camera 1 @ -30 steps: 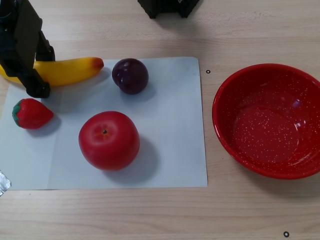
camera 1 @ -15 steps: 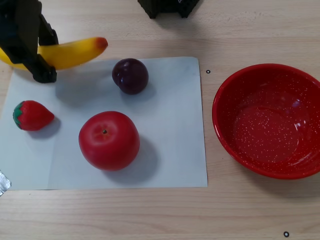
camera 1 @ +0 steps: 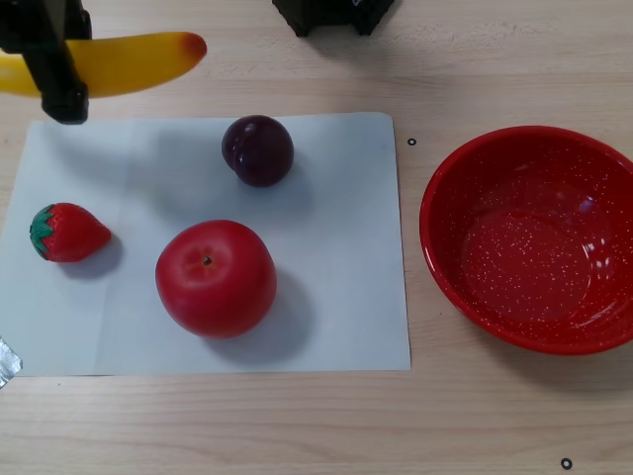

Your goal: Grasp the banana and put it in the red bowl.

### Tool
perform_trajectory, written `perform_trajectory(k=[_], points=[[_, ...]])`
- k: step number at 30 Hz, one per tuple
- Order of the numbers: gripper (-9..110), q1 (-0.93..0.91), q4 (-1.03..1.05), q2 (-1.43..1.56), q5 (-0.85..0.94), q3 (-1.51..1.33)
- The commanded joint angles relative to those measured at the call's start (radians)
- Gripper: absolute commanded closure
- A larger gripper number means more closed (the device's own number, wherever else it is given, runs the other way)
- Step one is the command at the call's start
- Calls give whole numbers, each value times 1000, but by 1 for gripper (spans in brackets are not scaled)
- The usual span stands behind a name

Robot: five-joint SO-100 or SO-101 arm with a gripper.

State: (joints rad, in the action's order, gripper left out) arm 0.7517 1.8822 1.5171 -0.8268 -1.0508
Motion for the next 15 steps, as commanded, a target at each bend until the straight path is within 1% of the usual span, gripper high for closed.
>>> perform_trajectory(k=[1, 9, 15], points=[[101, -44, 23, 199, 18, 106], [101, -224, 23, 256, 110, 155], [101, -411, 23, 273, 204, 216]])
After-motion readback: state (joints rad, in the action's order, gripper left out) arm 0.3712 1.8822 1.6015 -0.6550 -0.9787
